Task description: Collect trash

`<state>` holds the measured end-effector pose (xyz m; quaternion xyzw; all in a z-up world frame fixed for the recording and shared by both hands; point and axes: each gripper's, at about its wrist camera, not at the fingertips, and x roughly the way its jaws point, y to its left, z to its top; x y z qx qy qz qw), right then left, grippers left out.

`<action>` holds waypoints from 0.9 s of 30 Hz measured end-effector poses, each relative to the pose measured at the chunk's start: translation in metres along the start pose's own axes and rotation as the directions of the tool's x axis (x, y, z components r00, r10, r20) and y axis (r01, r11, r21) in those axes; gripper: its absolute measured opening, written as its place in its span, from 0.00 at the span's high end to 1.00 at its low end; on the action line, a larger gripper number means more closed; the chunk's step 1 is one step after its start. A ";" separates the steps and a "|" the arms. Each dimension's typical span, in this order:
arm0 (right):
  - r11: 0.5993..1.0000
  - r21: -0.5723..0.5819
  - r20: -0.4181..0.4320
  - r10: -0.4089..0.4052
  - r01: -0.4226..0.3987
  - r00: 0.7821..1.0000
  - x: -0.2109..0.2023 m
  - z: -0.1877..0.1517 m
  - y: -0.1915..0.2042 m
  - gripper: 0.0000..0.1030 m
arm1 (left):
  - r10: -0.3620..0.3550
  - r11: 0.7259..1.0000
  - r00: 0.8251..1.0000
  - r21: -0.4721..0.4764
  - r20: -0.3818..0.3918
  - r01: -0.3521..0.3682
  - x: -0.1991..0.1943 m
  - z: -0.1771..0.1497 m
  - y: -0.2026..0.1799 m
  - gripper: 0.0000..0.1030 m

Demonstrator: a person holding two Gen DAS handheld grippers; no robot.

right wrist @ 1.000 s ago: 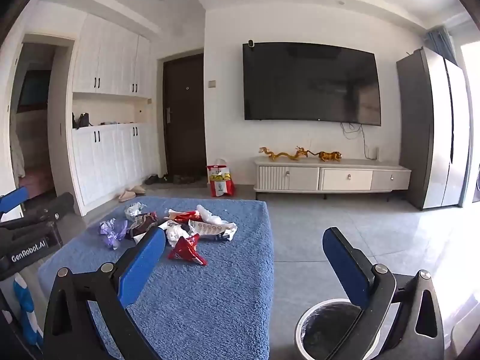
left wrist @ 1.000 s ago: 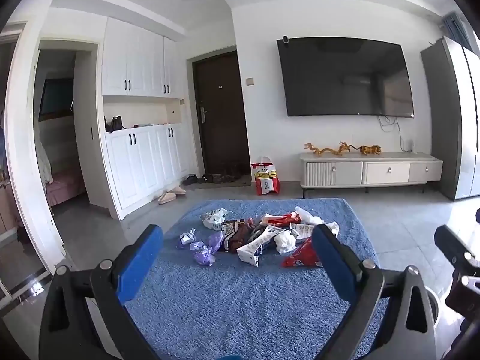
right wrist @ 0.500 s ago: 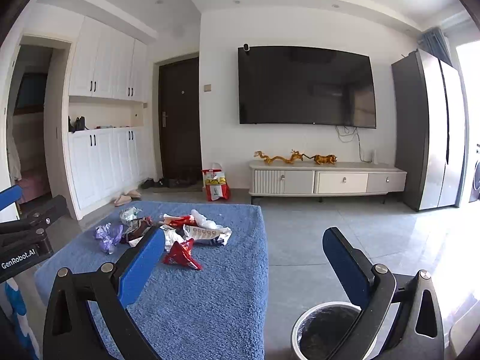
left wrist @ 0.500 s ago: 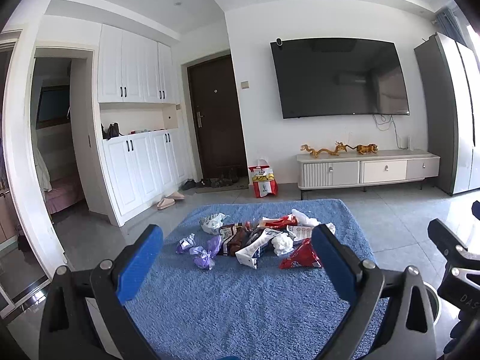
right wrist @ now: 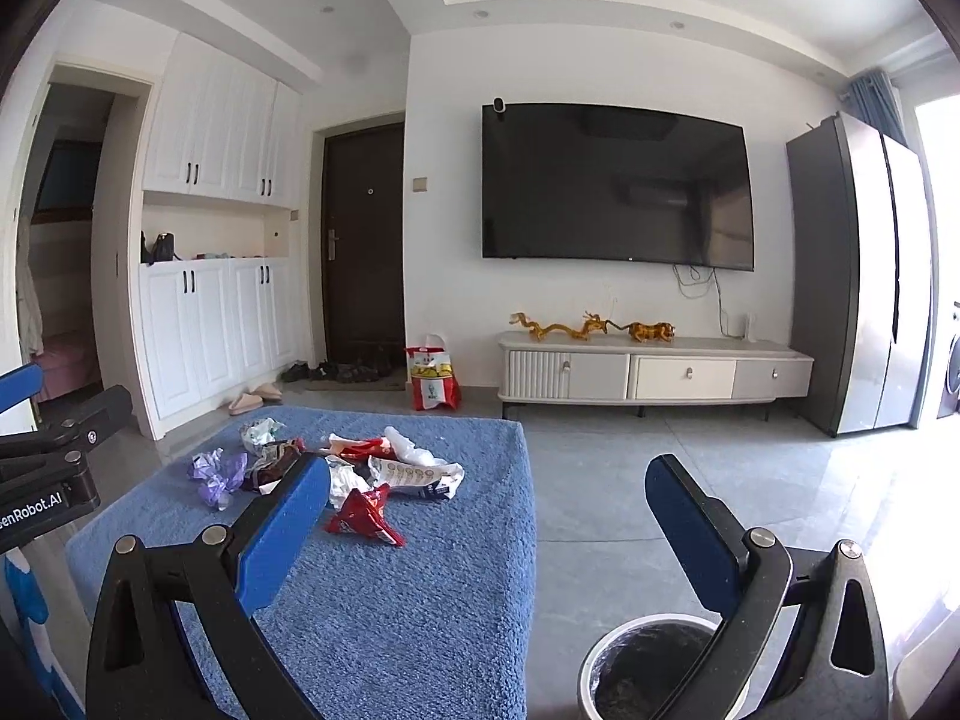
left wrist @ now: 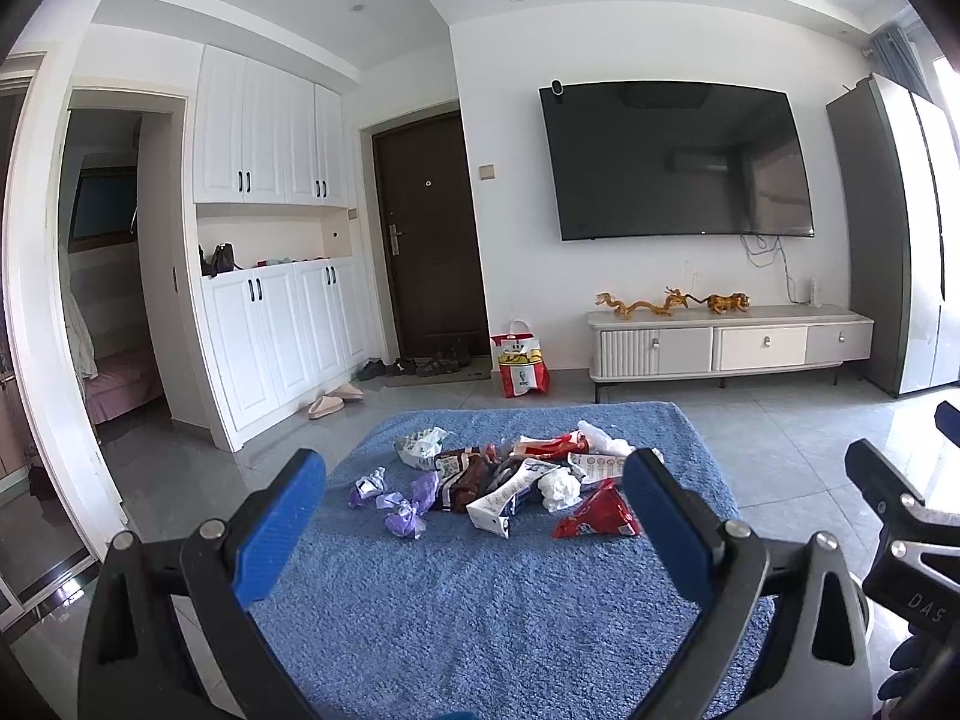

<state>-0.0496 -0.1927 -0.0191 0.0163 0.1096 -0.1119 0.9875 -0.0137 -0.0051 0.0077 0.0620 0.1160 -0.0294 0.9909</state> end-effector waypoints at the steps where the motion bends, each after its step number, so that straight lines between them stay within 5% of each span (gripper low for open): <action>1: 1.000 -0.002 0.004 -0.001 0.001 1.000 -0.001 0.000 0.000 0.00 | -0.001 1.000 1.000 -0.003 0.001 0.001 -0.001 0.000 0.001 0.03; 27: 0.999 0.035 0.020 -0.005 0.005 1.000 0.002 -0.003 -0.007 0.00 | -0.005 1.000 1.000 -0.023 0.005 0.005 -0.002 0.003 0.008 0.03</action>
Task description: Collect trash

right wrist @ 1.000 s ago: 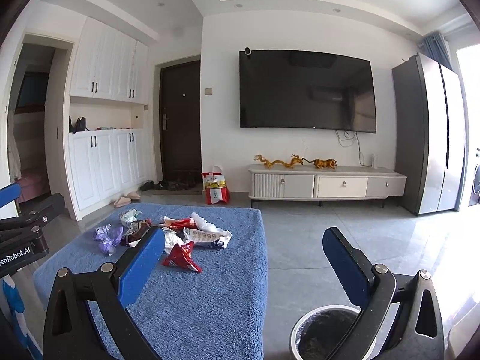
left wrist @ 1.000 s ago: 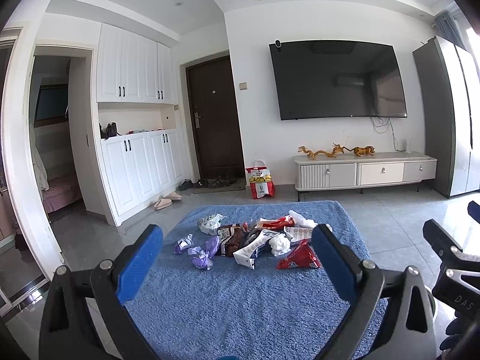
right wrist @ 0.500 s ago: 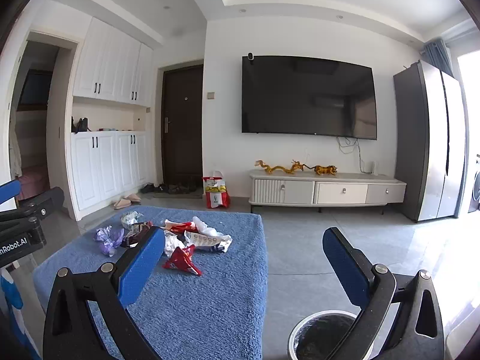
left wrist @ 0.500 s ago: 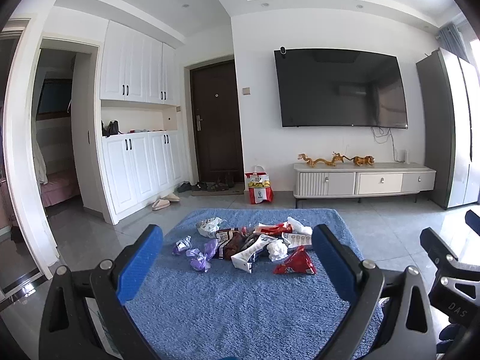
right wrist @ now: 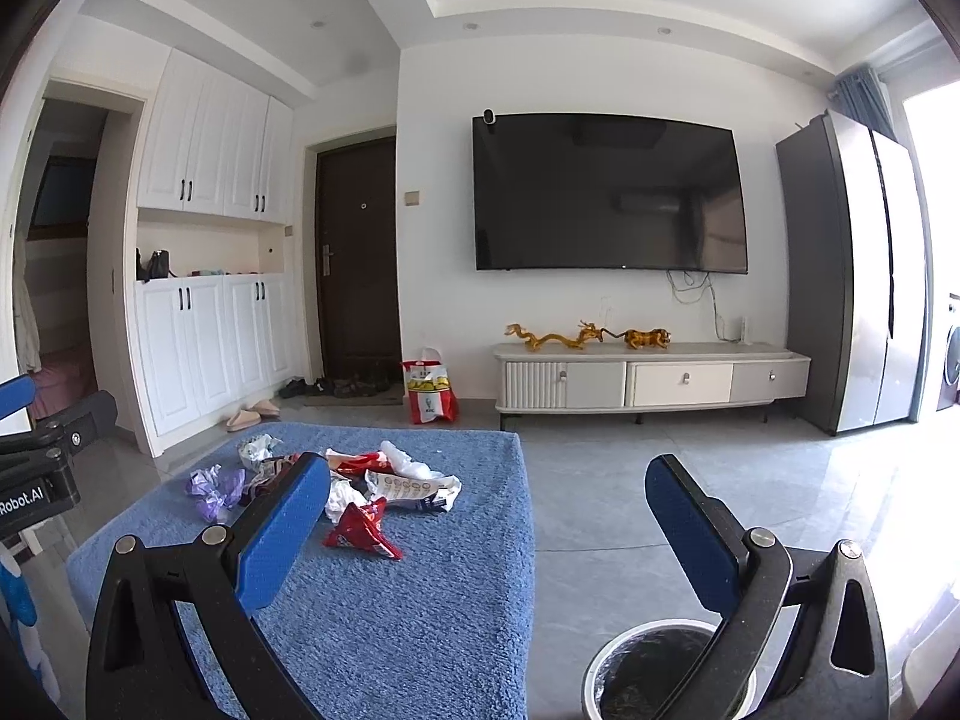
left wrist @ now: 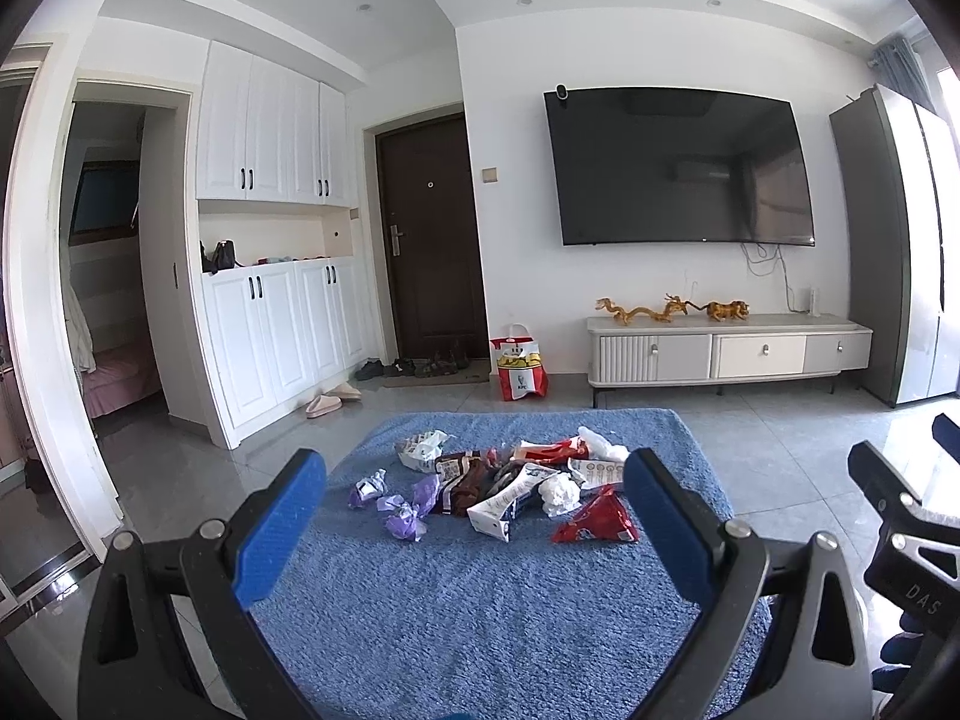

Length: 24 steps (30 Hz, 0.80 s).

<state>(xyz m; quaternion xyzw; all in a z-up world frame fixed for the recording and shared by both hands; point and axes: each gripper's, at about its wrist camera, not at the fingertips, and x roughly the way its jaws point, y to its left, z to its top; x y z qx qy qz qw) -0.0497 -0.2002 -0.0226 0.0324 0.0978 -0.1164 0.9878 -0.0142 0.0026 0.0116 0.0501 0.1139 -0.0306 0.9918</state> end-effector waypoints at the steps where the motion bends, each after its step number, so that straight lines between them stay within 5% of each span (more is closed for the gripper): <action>1: 1.000 0.002 -0.002 0.003 -0.003 1.000 0.002 0.000 0.000 0.00 | -0.002 1.000 1.000 -0.004 -0.005 0.002 0.002 0.001 0.002 0.03; 10: 0.999 0.021 -0.010 0.036 -0.036 0.999 0.021 -0.003 0.000 0.00 | -0.047 0.993 0.995 -0.113 -0.093 0.036 0.038 0.001 0.038 0.03; 19: 0.995 -0.010 -0.119 0.094 -0.096 0.988 0.075 -0.006 0.009 0.00 | 0.050 0.988 0.992 -0.139 -0.114 -0.066 0.081 -0.016 0.076 0.03; 24: 0.976 -0.006 -0.267 0.209 -0.219 0.941 0.133 -0.024 0.026 0.00 | -0.040 0.993 0.950 -0.115 -0.309 0.005 0.133 -0.048 0.087 0.03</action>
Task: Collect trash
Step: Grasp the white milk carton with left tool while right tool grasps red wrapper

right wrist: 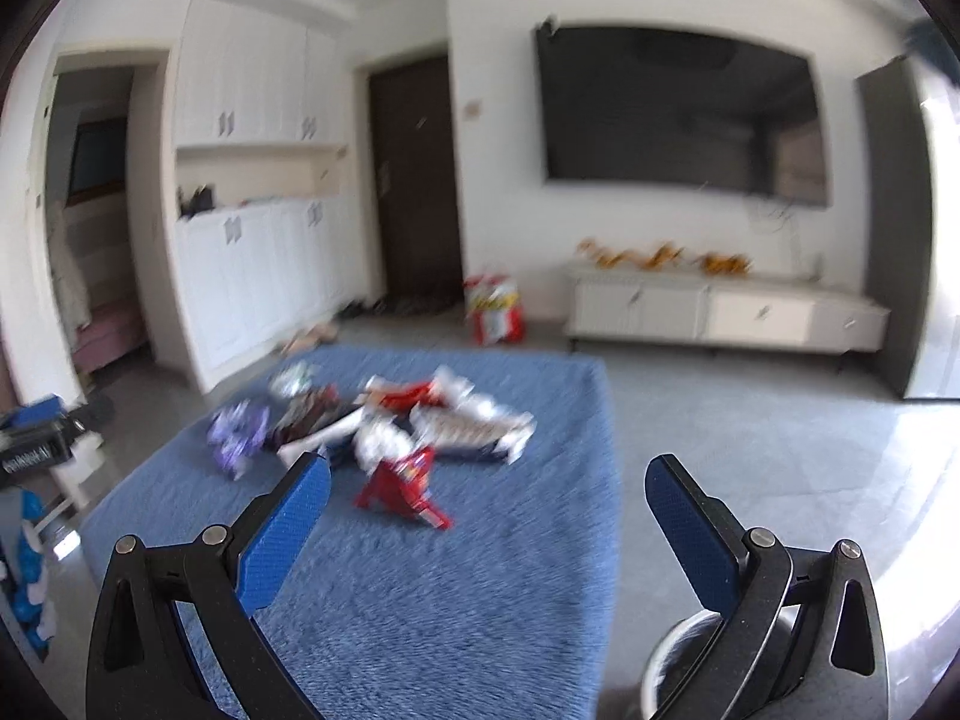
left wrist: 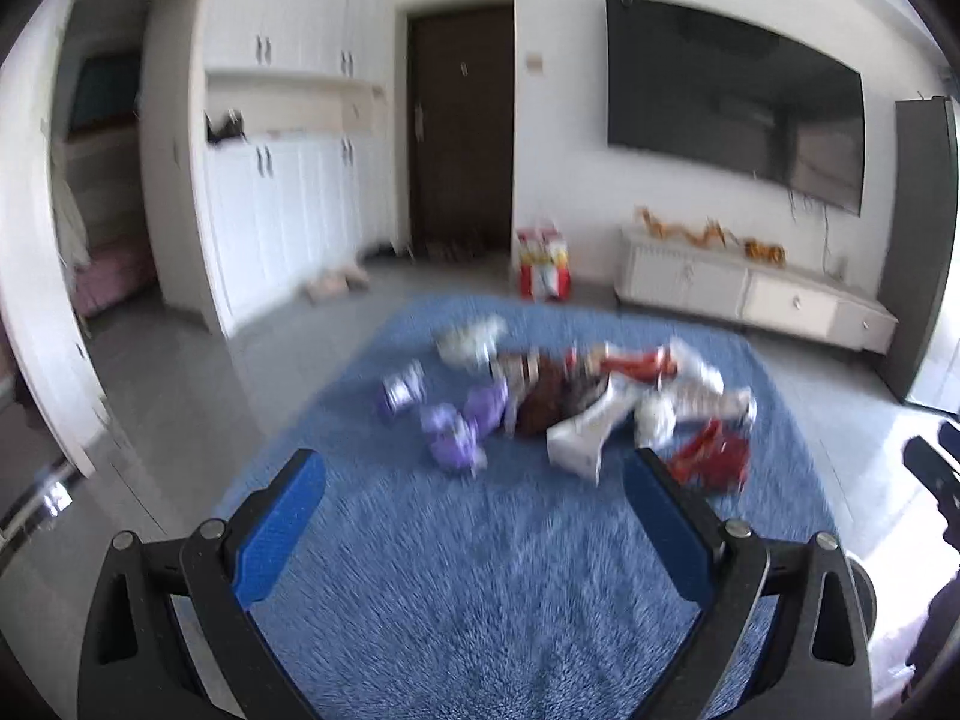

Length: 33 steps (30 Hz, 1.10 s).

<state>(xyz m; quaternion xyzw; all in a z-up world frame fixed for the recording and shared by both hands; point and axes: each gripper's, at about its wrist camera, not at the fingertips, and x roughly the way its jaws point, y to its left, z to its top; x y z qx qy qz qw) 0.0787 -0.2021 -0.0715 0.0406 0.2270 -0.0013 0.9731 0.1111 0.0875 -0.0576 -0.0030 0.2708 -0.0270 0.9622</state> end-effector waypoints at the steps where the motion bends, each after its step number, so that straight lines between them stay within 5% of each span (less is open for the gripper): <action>1: 1.000 -0.005 -0.022 0.018 -0.018 1.000 0.010 -0.001 0.003 0.00 | -0.019 1.000 0.999 0.005 -0.032 0.019 0.011 -0.003 0.002 0.03; 5: 0.992 -0.009 -0.132 0.122 -0.124 0.984 0.061 -0.006 0.010 0.00 | -0.116 0.993 0.984 0.002 -0.131 0.118 0.047 -0.002 0.001 0.03; 9: 0.978 0.000 -0.222 0.206 -0.211 0.953 0.111 -0.013 0.019 0.10 | -0.240 0.965 0.946 0.049 -0.218 0.256 0.093 0.014 -0.021 0.03; 19: 0.948 0.000 -0.362 0.297 -0.319 0.883 0.187 -0.022 0.028 0.42 | -0.259 0.926 0.874 0.152 -0.411 0.346 0.201 0.017 -0.063 0.07; 23: 0.932 0.010 -0.381 0.339 -0.363 0.860 0.191 -0.024 0.028 0.70 | -0.252 0.925 0.857 0.149 -0.449 0.350 0.211 0.007 -0.065 0.52; 33: 0.917 0.052 -0.313 0.392 -0.396 0.865 0.132 -0.026 0.008 0.94 | -0.280 0.924 0.881 0.142 -0.382 0.355 0.143 0.004 -0.062 0.54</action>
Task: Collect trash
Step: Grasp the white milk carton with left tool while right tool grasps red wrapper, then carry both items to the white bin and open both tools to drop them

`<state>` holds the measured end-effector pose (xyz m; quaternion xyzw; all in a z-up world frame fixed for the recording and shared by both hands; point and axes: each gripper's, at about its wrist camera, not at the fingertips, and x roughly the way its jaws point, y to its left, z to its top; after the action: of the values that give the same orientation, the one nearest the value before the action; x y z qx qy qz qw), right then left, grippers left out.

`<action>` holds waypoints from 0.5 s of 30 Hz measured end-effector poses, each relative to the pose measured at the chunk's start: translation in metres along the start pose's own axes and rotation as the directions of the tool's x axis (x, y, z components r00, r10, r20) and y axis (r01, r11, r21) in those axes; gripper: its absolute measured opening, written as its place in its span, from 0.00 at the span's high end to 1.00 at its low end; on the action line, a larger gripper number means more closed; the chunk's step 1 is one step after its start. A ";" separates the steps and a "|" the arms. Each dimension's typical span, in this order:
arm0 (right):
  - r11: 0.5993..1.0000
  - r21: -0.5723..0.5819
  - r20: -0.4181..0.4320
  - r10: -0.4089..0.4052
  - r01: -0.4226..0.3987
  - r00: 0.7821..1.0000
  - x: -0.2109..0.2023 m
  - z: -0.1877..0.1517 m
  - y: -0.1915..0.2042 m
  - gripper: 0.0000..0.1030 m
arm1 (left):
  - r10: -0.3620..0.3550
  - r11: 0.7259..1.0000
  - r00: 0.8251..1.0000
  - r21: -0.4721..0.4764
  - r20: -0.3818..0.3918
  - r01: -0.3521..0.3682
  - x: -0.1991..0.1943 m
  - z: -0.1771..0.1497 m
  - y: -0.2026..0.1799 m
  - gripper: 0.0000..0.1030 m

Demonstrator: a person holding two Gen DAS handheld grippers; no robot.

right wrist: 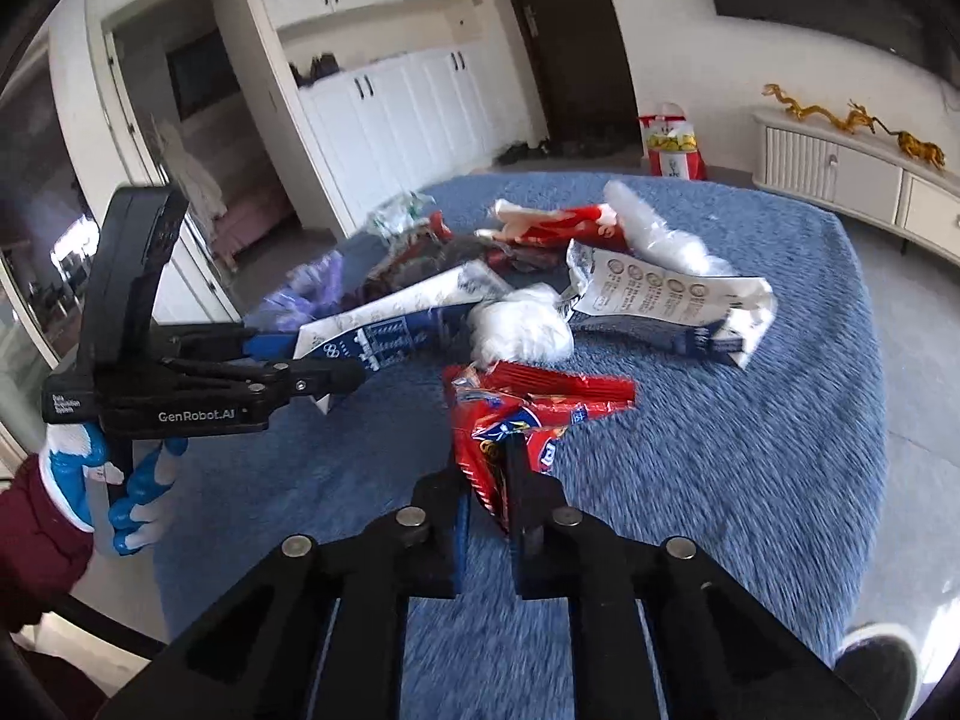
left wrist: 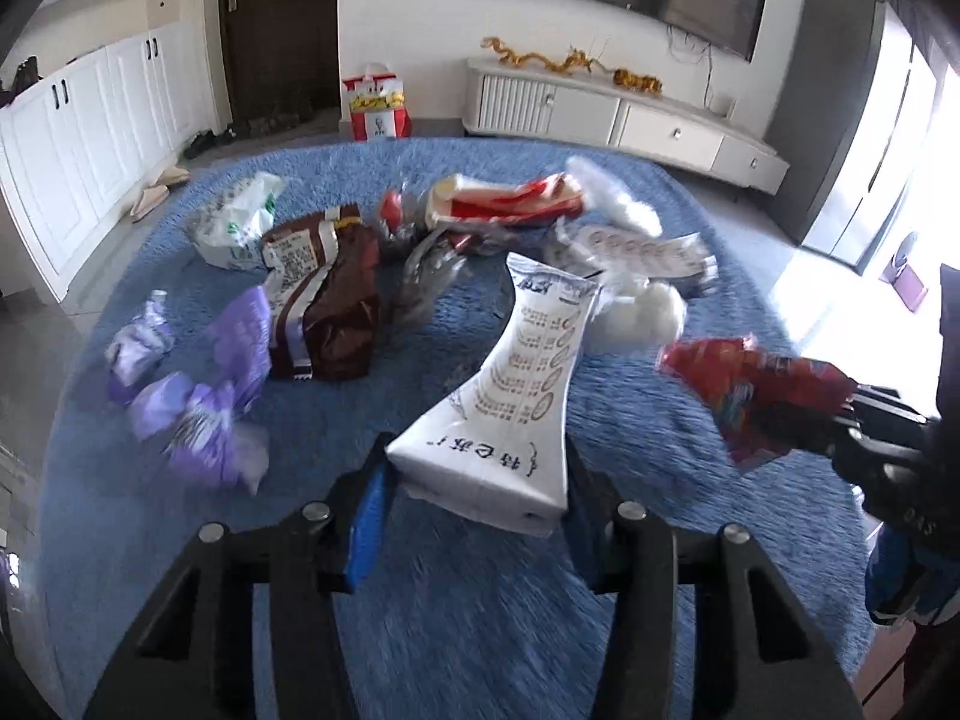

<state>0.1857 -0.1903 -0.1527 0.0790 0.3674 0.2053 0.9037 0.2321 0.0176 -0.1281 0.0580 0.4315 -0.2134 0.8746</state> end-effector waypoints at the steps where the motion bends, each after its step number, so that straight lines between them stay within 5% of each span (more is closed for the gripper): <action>1: 1.000 0.010 0.017 -0.002 0.002 1.000 -0.012 -0.003 -0.003 0.94 | -0.002 1.000 1.000 -0.006 0.014 0.002 -0.010 -0.002 -0.004 0.54; 5: 0.998 0.046 0.077 -0.036 0.033 0.996 -0.057 -0.017 -0.018 0.94 | -0.002 1.000 0.998 -0.022 0.064 0.003 -0.042 -0.003 -0.021 0.54; 9: 0.985 0.121 0.116 -0.136 0.122 0.984 -0.109 -0.045 -0.054 0.94 | -0.075 0.997 0.994 0.012 0.081 0.074 -0.059 0.001 -0.056 0.54; 15: 0.885 0.322 -0.018 -0.350 0.337 0.937 -0.142 -0.121 -0.146 0.94 | -0.260 0.951 0.965 0.168 -0.028 0.261 -0.028 0.009 -0.165 0.54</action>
<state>0.0549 -0.3838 -0.1926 0.1623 0.3856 -0.0218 0.9080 0.1534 -0.1247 -0.0872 0.0757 0.4181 -0.3626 0.8295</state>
